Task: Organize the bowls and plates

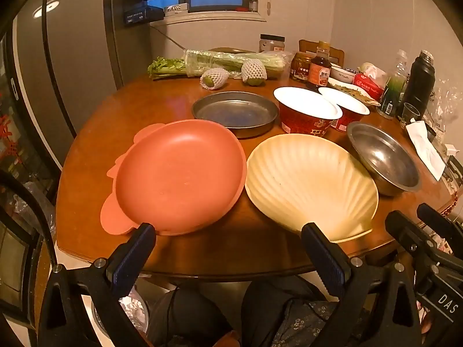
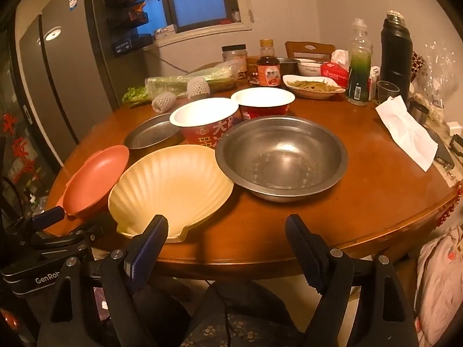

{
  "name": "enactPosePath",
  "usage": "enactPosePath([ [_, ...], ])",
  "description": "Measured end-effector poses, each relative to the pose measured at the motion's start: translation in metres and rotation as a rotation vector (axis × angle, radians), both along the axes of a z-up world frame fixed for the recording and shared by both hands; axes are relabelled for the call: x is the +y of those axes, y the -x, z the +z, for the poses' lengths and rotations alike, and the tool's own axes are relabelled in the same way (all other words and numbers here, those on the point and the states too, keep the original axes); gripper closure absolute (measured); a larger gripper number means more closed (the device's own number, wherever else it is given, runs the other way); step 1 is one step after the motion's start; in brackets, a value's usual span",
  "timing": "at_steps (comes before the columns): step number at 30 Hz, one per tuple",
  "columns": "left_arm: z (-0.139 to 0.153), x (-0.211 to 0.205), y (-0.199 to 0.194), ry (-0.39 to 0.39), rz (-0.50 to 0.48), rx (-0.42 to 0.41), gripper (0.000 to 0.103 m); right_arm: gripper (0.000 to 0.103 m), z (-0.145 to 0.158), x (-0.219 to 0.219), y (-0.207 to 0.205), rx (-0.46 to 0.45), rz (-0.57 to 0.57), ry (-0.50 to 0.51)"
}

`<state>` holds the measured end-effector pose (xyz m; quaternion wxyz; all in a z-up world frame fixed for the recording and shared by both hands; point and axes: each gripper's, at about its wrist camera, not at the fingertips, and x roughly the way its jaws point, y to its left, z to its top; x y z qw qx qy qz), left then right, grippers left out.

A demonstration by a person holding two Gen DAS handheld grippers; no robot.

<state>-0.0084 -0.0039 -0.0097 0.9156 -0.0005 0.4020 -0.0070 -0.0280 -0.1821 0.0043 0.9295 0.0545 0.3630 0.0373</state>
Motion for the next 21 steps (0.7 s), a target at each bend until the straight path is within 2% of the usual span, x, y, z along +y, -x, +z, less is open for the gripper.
enactPosePath([
  [21, 0.0071, -0.0018, 0.0037, 0.005, -0.014, -0.012, 0.002, 0.019, 0.003, -0.0017, 0.0013, 0.011, 0.001, 0.003],
])
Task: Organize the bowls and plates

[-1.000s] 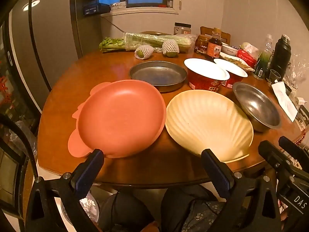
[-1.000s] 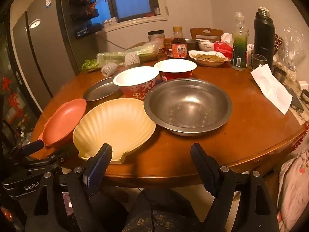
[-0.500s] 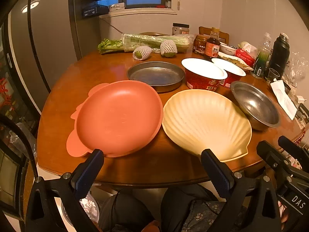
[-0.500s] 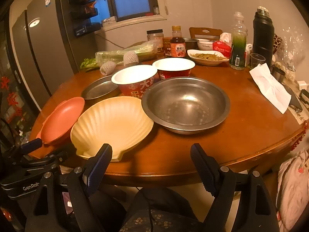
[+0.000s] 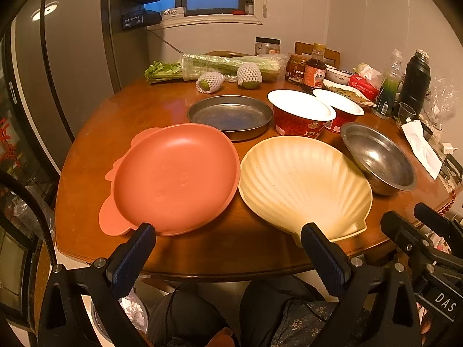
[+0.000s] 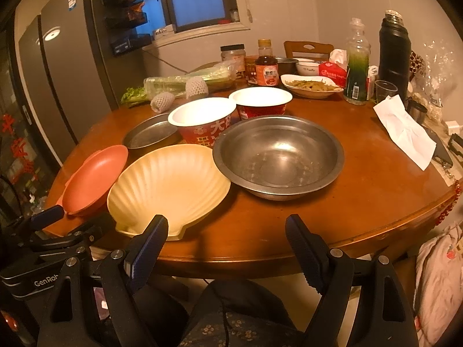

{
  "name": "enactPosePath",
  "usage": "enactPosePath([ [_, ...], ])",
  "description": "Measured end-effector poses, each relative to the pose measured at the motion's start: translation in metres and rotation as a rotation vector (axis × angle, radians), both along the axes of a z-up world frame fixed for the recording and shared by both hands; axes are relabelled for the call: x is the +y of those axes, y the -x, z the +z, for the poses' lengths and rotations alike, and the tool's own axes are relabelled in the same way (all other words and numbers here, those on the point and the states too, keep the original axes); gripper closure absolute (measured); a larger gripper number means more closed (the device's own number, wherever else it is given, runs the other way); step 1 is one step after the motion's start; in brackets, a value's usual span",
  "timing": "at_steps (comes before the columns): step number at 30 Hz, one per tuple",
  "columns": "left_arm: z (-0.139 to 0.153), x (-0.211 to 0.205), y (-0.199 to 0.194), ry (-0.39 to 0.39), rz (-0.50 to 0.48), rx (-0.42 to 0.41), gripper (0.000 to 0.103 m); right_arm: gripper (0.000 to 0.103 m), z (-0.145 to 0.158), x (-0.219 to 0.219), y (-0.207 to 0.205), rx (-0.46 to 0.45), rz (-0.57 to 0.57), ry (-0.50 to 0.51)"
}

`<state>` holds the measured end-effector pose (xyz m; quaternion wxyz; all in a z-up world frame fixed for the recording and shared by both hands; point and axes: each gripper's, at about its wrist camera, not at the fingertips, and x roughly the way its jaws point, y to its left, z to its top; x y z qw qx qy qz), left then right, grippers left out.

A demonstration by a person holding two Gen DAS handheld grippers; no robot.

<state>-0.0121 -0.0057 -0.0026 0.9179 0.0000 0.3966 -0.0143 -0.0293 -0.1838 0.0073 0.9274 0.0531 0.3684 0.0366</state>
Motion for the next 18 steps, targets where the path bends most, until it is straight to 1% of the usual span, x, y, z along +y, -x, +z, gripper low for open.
enactPosePath([
  [4, 0.0014, -0.0005, 0.0012, -0.004, -0.003, -0.006, 0.002, 0.019, 0.0021, -0.0006, -0.0001, -0.011, 0.005, -0.009],
  [11, 0.0034, -0.0032, 0.0032, -0.007, -0.004, -0.011, 0.002, 0.019, 0.0012, -0.0013, -0.0016, 0.001, 0.002, -0.014],
  [18, 0.0047, -0.0032, 0.0028, -0.008, -0.005, -0.014, 0.002, 0.019, 0.0038, -0.0005, -0.001, -0.018, -0.012, 0.021],
])
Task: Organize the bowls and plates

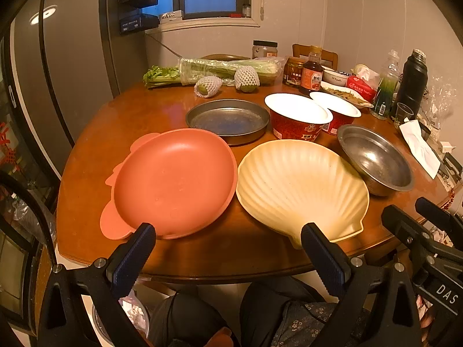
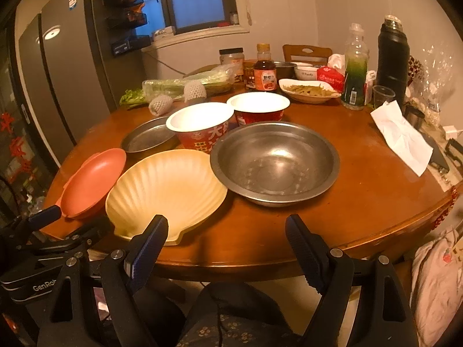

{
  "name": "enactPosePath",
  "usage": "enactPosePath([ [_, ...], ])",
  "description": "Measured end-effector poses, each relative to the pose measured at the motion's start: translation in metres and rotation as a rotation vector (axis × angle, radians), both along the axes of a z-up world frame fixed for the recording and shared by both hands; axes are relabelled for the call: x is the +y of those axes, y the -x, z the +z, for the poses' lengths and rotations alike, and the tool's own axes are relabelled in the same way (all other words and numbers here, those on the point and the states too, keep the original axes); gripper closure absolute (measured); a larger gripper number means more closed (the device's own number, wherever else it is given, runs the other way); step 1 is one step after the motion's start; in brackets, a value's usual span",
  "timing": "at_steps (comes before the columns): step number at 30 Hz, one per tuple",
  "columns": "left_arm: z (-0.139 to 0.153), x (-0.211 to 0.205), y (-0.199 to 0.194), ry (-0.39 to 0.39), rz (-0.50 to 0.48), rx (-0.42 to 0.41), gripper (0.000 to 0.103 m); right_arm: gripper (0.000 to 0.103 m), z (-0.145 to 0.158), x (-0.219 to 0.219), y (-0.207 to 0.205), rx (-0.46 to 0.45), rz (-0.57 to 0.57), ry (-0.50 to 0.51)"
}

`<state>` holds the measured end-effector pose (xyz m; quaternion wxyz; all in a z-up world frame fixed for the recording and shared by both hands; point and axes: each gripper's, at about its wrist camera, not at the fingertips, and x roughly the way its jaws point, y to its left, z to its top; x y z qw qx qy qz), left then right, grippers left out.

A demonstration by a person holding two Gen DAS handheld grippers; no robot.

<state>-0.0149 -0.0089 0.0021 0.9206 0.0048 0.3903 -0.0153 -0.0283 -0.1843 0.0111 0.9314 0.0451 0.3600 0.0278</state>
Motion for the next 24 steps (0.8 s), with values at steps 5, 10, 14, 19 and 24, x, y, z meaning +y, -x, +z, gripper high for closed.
enactPosePath([
  [5, 0.001, 0.0, 0.001, -0.002, -0.001, 0.001, 0.002, 0.019, 0.001, 0.001, 0.0, -0.004, 0.007, 0.003],
  [10, 0.002, 0.001, 0.001, -0.004, 0.004, -0.001, 0.002, 0.019, 0.001, 0.002, -0.001, -0.003, 0.007, 0.009],
  [14, 0.002, 0.003, -0.001, -0.002, 0.01, -0.001, 0.002, 0.019, 0.001, 0.002, -0.003, 0.006, 0.013, 0.003],
  [19, 0.004, 0.007, -0.004, 0.006, 0.018, -0.001, 0.002, 0.019, 0.004, 0.005, -0.007, 0.008, 0.017, 0.015],
  [24, 0.006, 0.013, -0.007, 0.017, 0.029, -0.001, 0.002, 0.019, 0.011, 0.011, -0.012, -0.002, 0.03, 0.032],
])
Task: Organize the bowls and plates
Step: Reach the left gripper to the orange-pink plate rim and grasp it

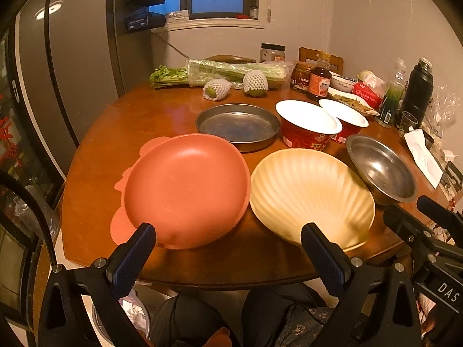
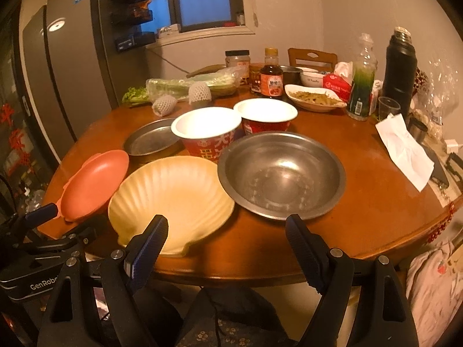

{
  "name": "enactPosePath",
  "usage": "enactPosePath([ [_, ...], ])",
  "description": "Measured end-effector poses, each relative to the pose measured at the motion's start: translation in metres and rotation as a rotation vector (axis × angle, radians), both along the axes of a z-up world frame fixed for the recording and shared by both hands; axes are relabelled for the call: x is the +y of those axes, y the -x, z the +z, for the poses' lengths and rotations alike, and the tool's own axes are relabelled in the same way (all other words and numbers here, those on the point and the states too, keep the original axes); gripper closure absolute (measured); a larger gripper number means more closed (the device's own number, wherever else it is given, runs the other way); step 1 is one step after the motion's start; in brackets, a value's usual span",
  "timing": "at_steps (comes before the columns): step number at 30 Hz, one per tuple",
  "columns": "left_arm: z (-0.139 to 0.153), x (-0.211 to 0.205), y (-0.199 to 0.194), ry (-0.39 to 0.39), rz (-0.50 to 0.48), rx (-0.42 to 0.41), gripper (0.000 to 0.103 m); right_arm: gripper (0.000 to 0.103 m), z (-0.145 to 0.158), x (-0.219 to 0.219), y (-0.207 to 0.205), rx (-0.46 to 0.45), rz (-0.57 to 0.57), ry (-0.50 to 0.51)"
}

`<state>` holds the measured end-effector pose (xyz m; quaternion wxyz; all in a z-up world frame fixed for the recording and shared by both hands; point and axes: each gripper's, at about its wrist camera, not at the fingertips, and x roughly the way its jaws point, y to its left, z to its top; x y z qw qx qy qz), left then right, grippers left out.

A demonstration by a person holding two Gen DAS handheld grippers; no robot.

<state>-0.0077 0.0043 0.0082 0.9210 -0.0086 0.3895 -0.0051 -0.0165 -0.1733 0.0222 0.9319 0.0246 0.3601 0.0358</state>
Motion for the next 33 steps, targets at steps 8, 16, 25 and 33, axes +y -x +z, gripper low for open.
enactPosePath([
  [8, 0.006, 0.03, -0.004, 0.027, 0.061, 0.002, 0.002, 0.019, 0.011, 0.019, -0.018, 0.006, 0.065, -0.012],
  [16, 0.001, 0.073, -0.013, 0.055, 0.152, 0.046, 0.002, 0.02, 0.023, 0.062, -0.05, 0.035, 0.216, -0.028],
  [25, -0.011, 0.101, -0.021, 0.095, 0.198, 0.103, 0.002, 0.026, 0.006, 0.112, -0.098, 0.118, 0.347, 0.048],
  [33, -0.025, 0.103, -0.034, 0.131, 0.173, 0.169, 0.002, 0.054, -0.01, 0.149, -0.125, 0.151, 0.414, 0.145],
])
